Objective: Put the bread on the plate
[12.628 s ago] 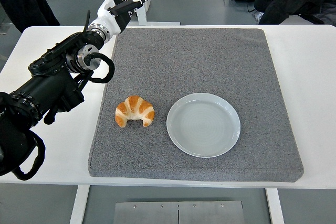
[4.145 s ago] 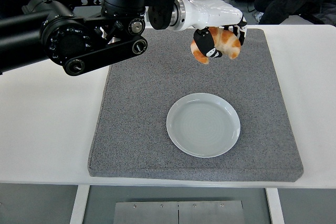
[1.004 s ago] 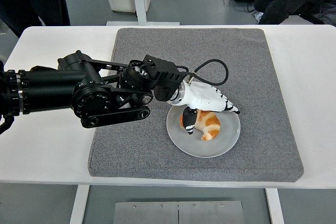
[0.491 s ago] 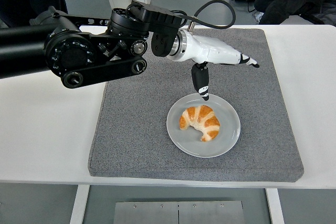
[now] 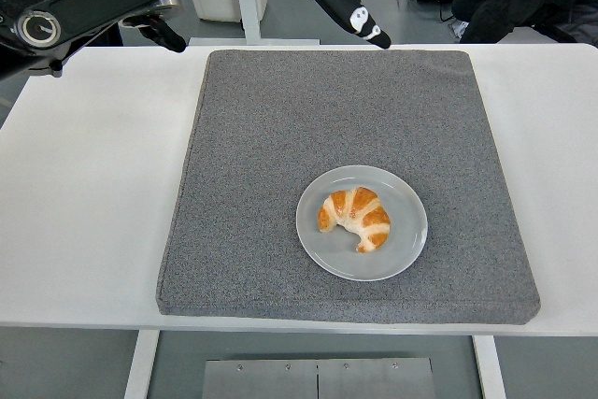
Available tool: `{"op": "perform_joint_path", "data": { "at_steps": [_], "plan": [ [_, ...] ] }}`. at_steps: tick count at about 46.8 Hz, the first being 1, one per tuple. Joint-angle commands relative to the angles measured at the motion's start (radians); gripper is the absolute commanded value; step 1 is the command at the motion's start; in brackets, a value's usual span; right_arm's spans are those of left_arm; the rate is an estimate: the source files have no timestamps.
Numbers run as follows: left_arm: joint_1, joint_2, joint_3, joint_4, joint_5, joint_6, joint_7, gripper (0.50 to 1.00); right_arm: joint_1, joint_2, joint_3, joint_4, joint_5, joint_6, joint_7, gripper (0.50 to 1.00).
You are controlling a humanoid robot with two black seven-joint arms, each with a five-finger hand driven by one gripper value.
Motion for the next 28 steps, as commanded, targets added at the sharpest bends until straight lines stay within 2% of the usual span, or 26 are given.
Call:
{"op": "perform_joint_path", "data": {
  "at_steps": [1,6,17,24,28],
  "plan": [
    [0.029,0.001,-0.017,0.037,-0.054,0.000,-0.002,1.000,0.000,0.000,0.000,0.001,0.000,-0.001,0.000,1.000],
    [0.075,0.003,-0.071,0.096,-0.134,0.000,-0.002,1.000,0.000,0.000,0.000,0.001,0.000,0.001,0.000,1.000],
    [0.178,-0.022,-0.172,0.300,-0.290,-0.017,-0.012,1.000,0.000,0.000,0.000,0.001,0.000,0.001,0.000,1.000],
    [0.232,-0.098,-0.206,0.421,-0.408,-0.029,-0.012,1.000,0.001,0.000,0.000,0.001,0.000,0.001,0.000,1.000],
    [0.249,-0.152,-0.236,0.510,-0.470,-0.061,-0.014,1.000,0.003,0.000,0.000,0.001,0.000,0.001,0.000,1.000]
  ]
}}
